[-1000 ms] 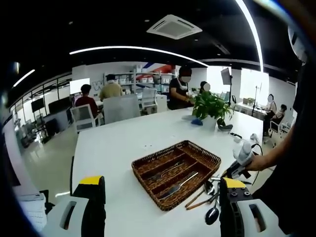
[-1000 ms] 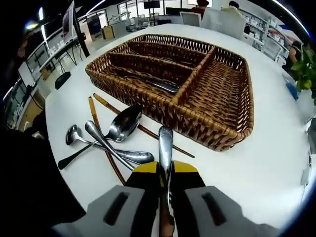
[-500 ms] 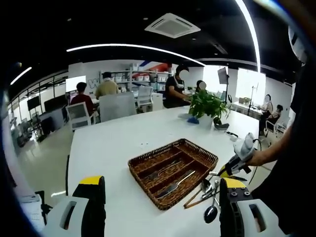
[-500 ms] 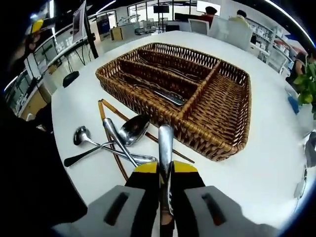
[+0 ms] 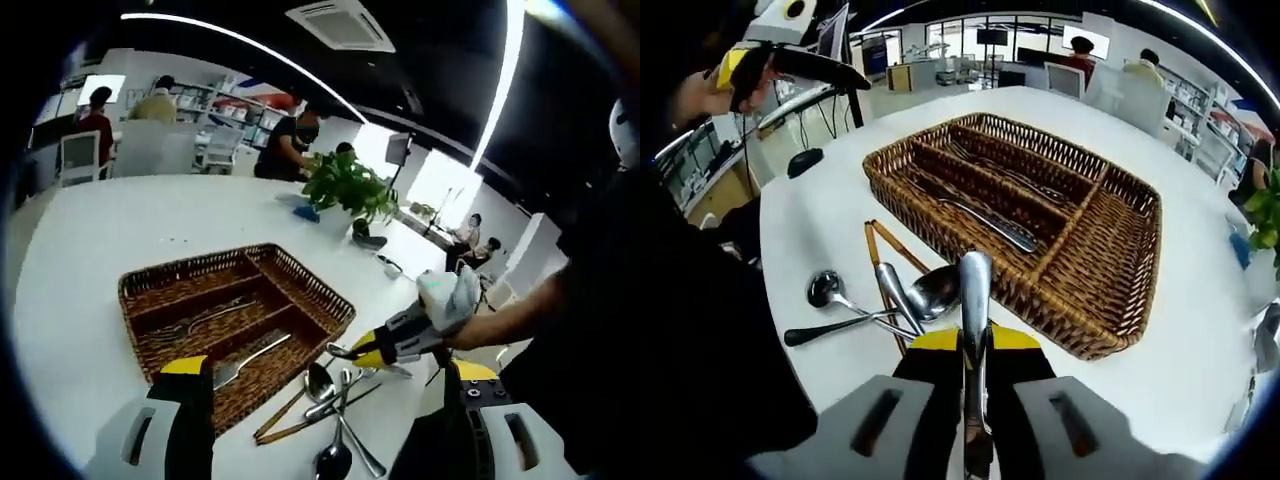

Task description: Arrange the knives, forks, and spoons in their matching storage slots by inserting each utensil handle-first until every utensil is classified and aligned in the correct compartment

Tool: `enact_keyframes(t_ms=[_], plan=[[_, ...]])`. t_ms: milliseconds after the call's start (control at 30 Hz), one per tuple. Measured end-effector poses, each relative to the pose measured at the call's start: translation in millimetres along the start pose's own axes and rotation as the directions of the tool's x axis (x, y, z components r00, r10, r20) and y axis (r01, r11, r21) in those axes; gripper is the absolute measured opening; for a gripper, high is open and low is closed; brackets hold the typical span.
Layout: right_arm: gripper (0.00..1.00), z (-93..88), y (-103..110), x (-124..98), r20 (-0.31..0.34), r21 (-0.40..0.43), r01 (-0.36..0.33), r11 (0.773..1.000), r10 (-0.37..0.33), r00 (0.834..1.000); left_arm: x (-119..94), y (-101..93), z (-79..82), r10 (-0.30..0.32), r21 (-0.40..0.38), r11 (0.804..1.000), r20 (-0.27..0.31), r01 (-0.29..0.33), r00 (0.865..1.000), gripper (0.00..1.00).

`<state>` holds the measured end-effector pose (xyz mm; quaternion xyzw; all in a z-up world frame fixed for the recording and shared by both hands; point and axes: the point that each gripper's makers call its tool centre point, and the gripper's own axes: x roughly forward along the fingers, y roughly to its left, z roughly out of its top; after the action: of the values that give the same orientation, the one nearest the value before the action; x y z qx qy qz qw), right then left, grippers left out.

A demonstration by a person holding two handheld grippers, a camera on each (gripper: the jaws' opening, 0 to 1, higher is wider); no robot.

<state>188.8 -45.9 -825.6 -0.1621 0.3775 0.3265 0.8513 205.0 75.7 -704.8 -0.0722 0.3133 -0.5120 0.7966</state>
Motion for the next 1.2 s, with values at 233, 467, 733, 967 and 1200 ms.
enact_keyframes(t_ms=[233,467,733,967,1200], plan=[[0.05,16.0,13,0,0.034,-0.071,-0.035,0.997,0.037,0.999,30,2.9,-16.6,-0.044,-0.035,0.999,-0.056,0.042,0.997,0.89],[0.05,28.5,23,-1,0.067,-0.112,-0.054,0.992,0.062,0.996,47,5.2,-29.9,-0.039,-0.052,0.998,-0.087,0.035,0.995,0.86],[0.05,40.6,38,-1,0.098,-0.173,-0.080,0.982,0.098,0.990,70,2.5,-39.7,-0.107,-0.150,0.984,-0.096,0.092,0.990,0.62],[0.05,46.5,43,-2,0.123,-0.206,-0.090,0.974,0.117,0.985,77,-1.3,-54.9,-0.151,-0.122,0.984,-0.157,0.133,0.976,0.24],[0.05,51.8,50,-3,0.145,-0.238,-0.105,0.966,0.143,0.979,78,-2.8,-49.2,-0.169,-0.172,0.974,-0.139,0.145,0.976,0.13]])
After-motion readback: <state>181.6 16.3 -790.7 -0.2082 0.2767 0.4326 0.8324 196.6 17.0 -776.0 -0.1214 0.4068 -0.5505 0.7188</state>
